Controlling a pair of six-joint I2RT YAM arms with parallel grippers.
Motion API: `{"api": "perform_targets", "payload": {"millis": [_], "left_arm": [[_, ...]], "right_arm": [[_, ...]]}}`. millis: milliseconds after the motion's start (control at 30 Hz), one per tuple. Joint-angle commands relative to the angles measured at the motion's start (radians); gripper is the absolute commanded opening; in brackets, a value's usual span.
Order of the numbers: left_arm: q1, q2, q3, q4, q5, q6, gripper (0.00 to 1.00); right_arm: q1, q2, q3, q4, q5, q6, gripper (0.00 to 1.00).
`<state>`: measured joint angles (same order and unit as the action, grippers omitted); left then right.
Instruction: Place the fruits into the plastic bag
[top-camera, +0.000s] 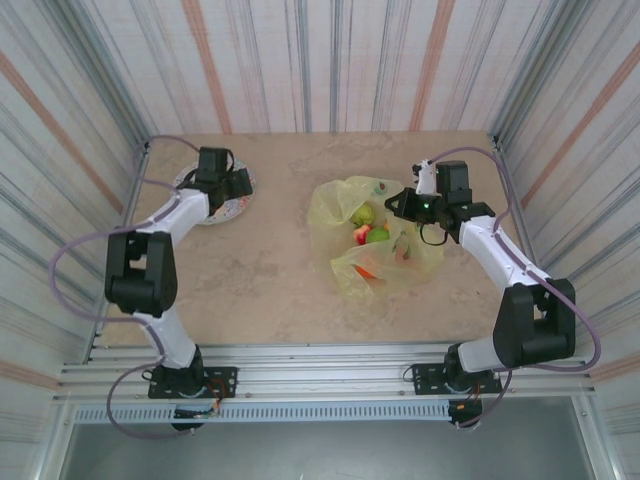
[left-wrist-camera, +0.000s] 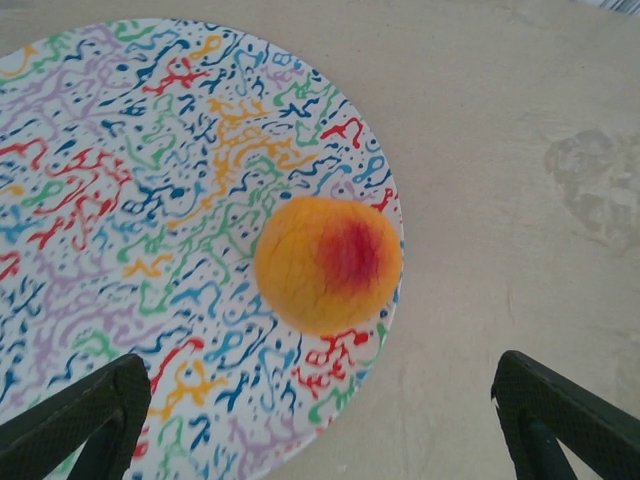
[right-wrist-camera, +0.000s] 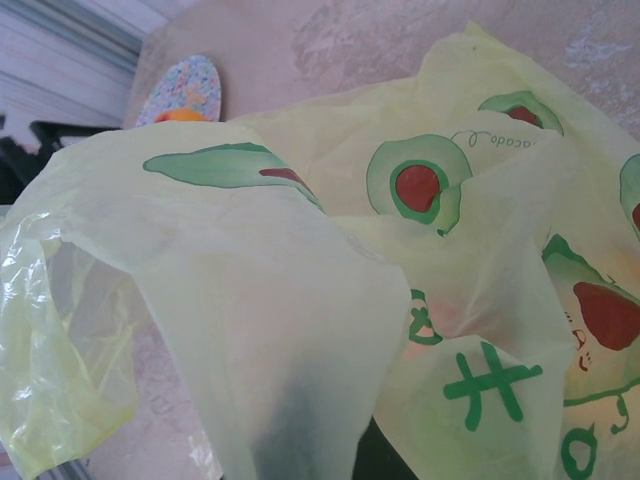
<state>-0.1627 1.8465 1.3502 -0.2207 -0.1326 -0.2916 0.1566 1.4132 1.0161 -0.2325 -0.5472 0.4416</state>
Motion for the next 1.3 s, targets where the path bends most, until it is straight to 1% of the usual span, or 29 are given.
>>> {"api": "perform_targets", "payload": {"millis": [0, 133, 167, 200, 500, 800, 1067, 1267], "left_arm": [[0.002, 0.083, 0.121, -0.138, -0.017, 0.077, 0.94], [0.004, 0.181, 0.241, -0.209, -0.049, 0.095, 0.95], [0.006, 0.198, 0.262, -0.218, -0.055, 0.1, 0.98], [0.006, 0.213, 0.277, -0.225, -0.056, 0.103, 0.98], [0.019, 0.354, 0.427, -0.299, -0.017, 0.119, 0.98], [0.038, 0.421, 0.516, -0.357, 0.037, 0.123, 0.87], [0.061, 0.468, 0.58, -0.408, 0.108, 0.117, 0.79], [0.064, 0.48, 0.604, -0.416, 0.134, 0.115, 0.7]], "right_arm": [[-0.003, -0.031, -0.007, -0.022, -0.001, 0.002, 0.02], [-0.003, -0.034, -0.002, -0.029, -0.001, -0.002, 0.02], [-0.005, -0.035, -0.002, -0.031, -0.001, -0.003, 0.02], [-0.005, -0.035, -0.002, -0.032, -0.002, -0.004, 0.02], [-0.009, -0.037, 0.01, -0.044, -0.002, -0.006, 0.02], [-0.009, -0.037, 0.005, -0.045, -0.002, -0.004, 0.02], [-0.011, -0.054, -0.013, -0.046, 0.005, -0.007, 0.02], [-0.011, -0.056, -0.02, -0.046, 0.004, -0.007, 0.02]]}}
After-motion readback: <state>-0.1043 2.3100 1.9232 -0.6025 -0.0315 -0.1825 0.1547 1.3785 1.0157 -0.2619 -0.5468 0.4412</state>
